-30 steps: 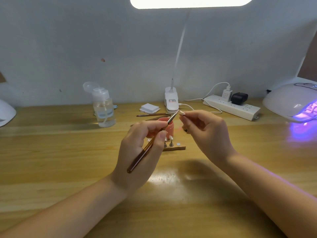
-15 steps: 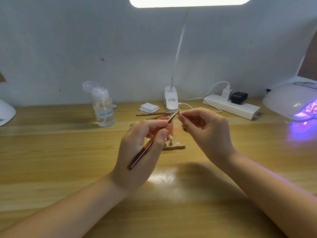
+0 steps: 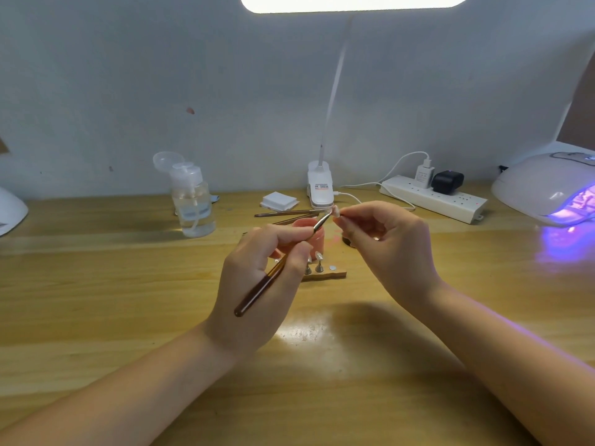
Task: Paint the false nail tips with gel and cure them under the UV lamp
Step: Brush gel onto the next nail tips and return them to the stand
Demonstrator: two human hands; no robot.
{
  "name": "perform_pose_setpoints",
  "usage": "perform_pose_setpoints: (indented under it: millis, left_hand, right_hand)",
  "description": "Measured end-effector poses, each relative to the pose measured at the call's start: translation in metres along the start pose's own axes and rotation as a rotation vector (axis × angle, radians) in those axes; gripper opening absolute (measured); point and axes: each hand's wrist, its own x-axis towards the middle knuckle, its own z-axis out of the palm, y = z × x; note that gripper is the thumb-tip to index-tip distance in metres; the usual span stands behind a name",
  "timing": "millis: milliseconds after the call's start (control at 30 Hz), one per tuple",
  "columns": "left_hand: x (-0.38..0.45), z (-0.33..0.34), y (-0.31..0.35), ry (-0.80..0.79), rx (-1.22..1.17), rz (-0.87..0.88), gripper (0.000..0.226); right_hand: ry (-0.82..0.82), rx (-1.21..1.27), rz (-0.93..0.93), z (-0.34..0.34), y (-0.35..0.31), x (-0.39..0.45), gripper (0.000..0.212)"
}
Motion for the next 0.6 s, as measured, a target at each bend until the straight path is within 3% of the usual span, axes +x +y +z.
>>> perform_pose_setpoints:
  millis: [600]
  left_hand:
    - [0.0001, -0.0016, 0.0015, 0.028, -0.009, -0.009, 0.019]
  right_hand:
    - [0.009, -0.055, -0.036, 0.0, 0.0004, 0.0011, 0.016]
